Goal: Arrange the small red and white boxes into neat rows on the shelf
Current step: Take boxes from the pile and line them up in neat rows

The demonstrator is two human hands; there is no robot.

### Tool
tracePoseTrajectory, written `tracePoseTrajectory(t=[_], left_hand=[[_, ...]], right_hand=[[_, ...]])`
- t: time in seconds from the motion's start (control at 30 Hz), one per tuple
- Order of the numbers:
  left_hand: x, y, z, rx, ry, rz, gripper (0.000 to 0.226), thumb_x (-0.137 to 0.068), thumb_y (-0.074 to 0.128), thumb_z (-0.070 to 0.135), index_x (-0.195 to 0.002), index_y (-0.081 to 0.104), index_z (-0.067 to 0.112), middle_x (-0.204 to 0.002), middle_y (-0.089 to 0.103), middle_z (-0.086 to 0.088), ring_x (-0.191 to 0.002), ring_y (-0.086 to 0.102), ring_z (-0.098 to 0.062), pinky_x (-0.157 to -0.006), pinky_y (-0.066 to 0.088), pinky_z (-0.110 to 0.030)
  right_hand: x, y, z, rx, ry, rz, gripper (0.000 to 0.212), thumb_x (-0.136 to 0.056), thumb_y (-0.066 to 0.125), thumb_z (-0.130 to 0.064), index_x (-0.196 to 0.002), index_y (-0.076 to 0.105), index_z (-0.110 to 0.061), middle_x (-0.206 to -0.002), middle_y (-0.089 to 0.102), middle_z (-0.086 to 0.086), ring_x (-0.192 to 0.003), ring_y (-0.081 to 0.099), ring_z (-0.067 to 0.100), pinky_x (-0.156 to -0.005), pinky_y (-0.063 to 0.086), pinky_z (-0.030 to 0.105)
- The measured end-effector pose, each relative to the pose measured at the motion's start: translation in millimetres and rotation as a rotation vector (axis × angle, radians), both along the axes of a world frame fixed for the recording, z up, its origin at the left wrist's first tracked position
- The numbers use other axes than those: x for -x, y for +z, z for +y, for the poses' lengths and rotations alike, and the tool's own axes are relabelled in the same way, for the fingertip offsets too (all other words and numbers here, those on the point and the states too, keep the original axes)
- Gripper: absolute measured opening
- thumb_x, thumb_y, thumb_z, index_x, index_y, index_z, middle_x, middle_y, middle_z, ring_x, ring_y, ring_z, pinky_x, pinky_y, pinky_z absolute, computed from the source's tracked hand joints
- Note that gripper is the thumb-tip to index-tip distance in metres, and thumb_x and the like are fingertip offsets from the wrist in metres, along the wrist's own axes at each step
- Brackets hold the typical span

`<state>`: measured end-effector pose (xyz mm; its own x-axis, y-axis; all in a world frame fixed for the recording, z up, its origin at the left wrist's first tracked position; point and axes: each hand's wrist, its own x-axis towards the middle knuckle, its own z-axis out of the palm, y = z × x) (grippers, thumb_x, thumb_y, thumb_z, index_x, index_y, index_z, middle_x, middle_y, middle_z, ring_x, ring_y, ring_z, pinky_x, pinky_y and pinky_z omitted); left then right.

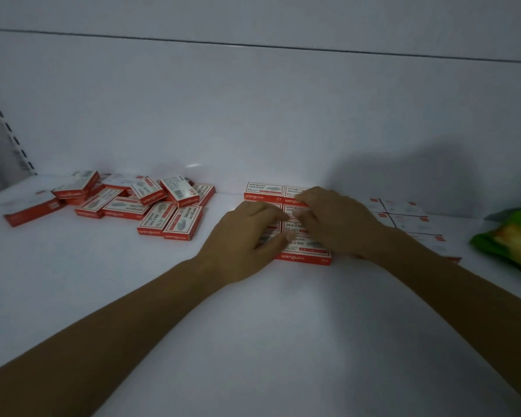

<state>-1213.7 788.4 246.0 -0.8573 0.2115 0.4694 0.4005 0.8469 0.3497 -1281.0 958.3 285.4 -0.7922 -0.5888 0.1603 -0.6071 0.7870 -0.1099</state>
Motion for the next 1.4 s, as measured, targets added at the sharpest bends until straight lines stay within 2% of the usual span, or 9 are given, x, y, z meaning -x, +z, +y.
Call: tracePoseTrajectory(t=[0.13,0.3,0.4,0.53,0.67,0.93,1.1,1.23,1.4], left_hand=[[-9,6,-1,0.029,0.021,-0.004,0.044,-0.084,0.048,0.046,-0.118,0.059,0.019,-0.121,0.06,0.002,-0.109,0.052,-0.016,-0.085,0.037,-0.023],[-33,39,-37,0.396,0.032,0.035,0.05,-0.082,0.045,0.049,-0.119,0.059,0.019,-0.125,0.057,-0.003,-0.11,0.053,-0.023,-0.087,0.042,-0.037],[-60,49,-84,0.46,0.056,0.077,0.048,-0.086,0.042,0.051,-0.119,0.058,0.02,-0.123,0.059,-0.002,-0.108,0.056,-0.022,-0.084,0.046,-0.036],[-90,48,-144,0.401,0.164,0.037,0.056,-0.084,0.038,0.054,-0.128,0.051,0.022,-0.128,0.058,0.0,-0.112,0.056,-0.021,-0.086,0.046,-0.033],[-103,34,-180,0.322,0.215,-0.041,0.064,-0.083,0.042,0.055,-0.139,0.037,0.025,-0.14,0.047,0.002,-0.125,0.046,-0.019,-0.094,0.043,-0.035],[-91,19,-208,0.284,-0.006,-0.013,0.06,-0.084,0.048,0.054,-0.134,0.043,0.022,-0.135,0.051,0.002,-0.12,0.049,-0.017,-0.092,0.046,-0.034],[-83,4,-214,-0.003,-0.043,-0.138,0.069,-0.079,0.061,0.056,-0.137,0.037,0.029,-0.139,0.044,0.008,-0.125,0.042,-0.011,-0.1,0.036,-0.028],[-78,2,-215,0.035,-0.119,-0.136,0.072,-0.078,0.057,0.06,-0.138,0.034,0.029,-0.139,0.043,0.009,-0.125,0.039,-0.009,-0.094,0.032,-0.022],[-80,2,-218,0.07,-0.159,-0.1,0.069,-0.082,0.056,0.056,-0.14,0.031,0.027,-0.142,0.042,0.006,-0.128,0.037,-0.011,-0.094,0.028,-0.02]], right_hand=[[-12,4,-5,0.148,-0.016,0.039,0.038,-0.092,0.048,-0.036,-0.125,0.05,-0.016,-0.123,0.053,0.003,-0.107,0.053,0.021,-0.091,0.044,0.043],[-41,9,-32,0.22,0.068,0.165,0.033,-0.088,0.052,-0.032,-0.119,0.053,-0.021,-0.116,0.057,0.001,-0.103,0.054,0.021,-0.086,0.045,0.042],[-58,13,-59,0.294,0.124,0.149,0.03,-0.088,0.053,-0.034,-0.115,0.056,-0.022,-0.111,0.06,-0.001,-0.1,0.056,0.018,-0.086,0.046,0.038],[-83,9,-108,0.32,0.201,0.124,0.031,-0.088,0.054,-0.035,-0.116,0.058,-0.02,-0.108,0.063,0.0,-0.099,0.058,0.02,-0.081,0.048,0.037],[-102,2,-153,0.236,0.212,0.103,0.046,-0.088,0.055,-0.04,-0.129,0.049,-0.02,-0.128,0.056,0.004,-0.112,0.053,0.025,-0.09,0.047,0.04],[-130,-11,-200,-0.034,0.114,0.276,0.045,-0.093,0.04,-0.043,-0.132,0.043,-0.02,-0.123,0.059,0.002,-0.107,0.055,0.022,-0.095,0.036,0.035],[-143,-10,-202,0.229,0.064,0.235,0.035,-0.081,0.059,-0.038,-0.11,0.06,-0.019,-0.103,0.066,0.0,-0.091,0.059,0.019,-0.076,0.033,0.027],[-131,-19,-191,0.309,0.017,0.027,0.056,-0.075,0.057,-0.05,-0.123,0.053,-0.022,-0.12,0.059,0.0,-0.105,0.054,0.017,-0.089,0.043,0.037],[-124,-23,-187,0.204,0.02,0.014,0.066,-0.073,0.049,-0.063,-0.126,0.051,-0.024,-0.123,0.058,-0.002,-0.111,0.052,0.017,-0.094,0.042,0.044]])
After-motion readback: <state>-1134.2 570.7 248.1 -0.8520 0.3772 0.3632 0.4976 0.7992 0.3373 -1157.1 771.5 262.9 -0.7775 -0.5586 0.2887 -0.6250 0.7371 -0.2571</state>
